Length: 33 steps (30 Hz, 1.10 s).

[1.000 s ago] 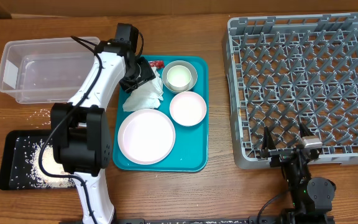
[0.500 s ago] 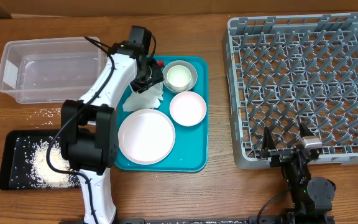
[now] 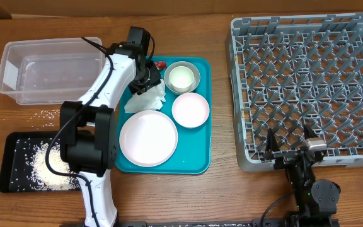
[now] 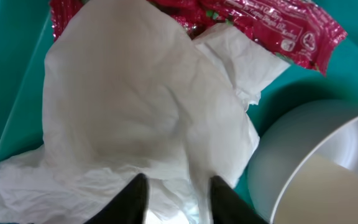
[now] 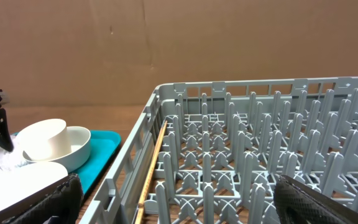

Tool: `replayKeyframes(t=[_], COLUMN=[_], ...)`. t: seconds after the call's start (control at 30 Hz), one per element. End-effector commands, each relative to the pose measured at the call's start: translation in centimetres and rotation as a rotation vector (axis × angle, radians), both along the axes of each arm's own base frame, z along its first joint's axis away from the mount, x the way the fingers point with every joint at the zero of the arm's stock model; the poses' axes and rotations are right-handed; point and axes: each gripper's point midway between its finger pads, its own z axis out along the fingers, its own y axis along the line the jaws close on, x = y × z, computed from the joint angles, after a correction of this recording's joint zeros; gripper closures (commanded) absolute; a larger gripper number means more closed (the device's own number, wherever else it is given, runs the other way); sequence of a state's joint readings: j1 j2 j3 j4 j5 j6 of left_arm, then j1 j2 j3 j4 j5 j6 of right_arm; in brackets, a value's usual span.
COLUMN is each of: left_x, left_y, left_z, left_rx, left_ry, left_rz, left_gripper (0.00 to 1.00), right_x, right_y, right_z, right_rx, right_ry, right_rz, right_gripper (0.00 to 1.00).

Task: Sort waste into correct bins and load items into the dishwasher
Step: 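Move the left gripper to the white tissue and grasp it, then carry the tissue with the left gripper into the clear bin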

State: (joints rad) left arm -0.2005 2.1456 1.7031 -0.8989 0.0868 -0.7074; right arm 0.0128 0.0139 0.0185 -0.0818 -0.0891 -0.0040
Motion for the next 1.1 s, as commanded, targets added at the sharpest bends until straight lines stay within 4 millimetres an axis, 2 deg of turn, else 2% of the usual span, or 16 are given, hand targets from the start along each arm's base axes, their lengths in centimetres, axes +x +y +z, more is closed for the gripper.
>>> replayKeyframes(t=[0.0, 0.13, 0.17, 0.23, 0.47, 0.57, 0.7, 0.93, 1.07], left_x=[0.3, 0.1, 0.0, -0.1, -0.5, -1.0, -1.4, -2.1, -2.9], left_y=[0.4, 0.4, 0.5, 0.5, 0.5, 0.6, 0.7, 1.9, 3.2], left_z=[-0.5, -0.6, -0.6, -0.6, -0.3, 0.6, 3.4, 11.3, 15.1], left_rx=[0.016, 0.018, 0.019, 0.019, 0.016, 0.016, 0.011, 0.023, 0.027], left_ry=[0.007, 0.014, 0.017, 0.022, 0.038, 0.042, 0.014, -0.151, -0.228], left_rz=[0.011, 0.011, 0.011, 0.011, 0.011, 0.012, 0.011, 0.031, 0.057], left_gripper=[0.70, 0.73, 0.78, 0.96, 0.96, 0.96, 0.96, 0.96, 0.96], right_x=[0.0, 0.0, 0.0, 0.0, 0.0, 0.0, 0.0, 0.0, 0.0], right_y=[-0.3, -0.3, -0.3, -0.3, -0.3, -0.3, -0.3, -0.3, -0.3], right_z=[-0.1, -0.1, -0.1, -0.1, -0.1, -0.1, -0.1, -0.1, -0.1], right_rx=[0.000, 0.000, 0.000, 0.000, 0.000, 0.000, 0.000, 0.000, 0.000], right_ry=[-0.006, -0.006, -0.006, -0.005, -0.005, -0.006, -0.006, -0.006, -0.006], right_rz=[-0.012, -0.012, -0.012, -0.012, -0.012, -0.012, -0.012, -0.012, -0.012], right_gripper=[0.00, 0.00, 0.00, 0.00, 0.00, 0.00, 0.00, 0.00, 0.00])
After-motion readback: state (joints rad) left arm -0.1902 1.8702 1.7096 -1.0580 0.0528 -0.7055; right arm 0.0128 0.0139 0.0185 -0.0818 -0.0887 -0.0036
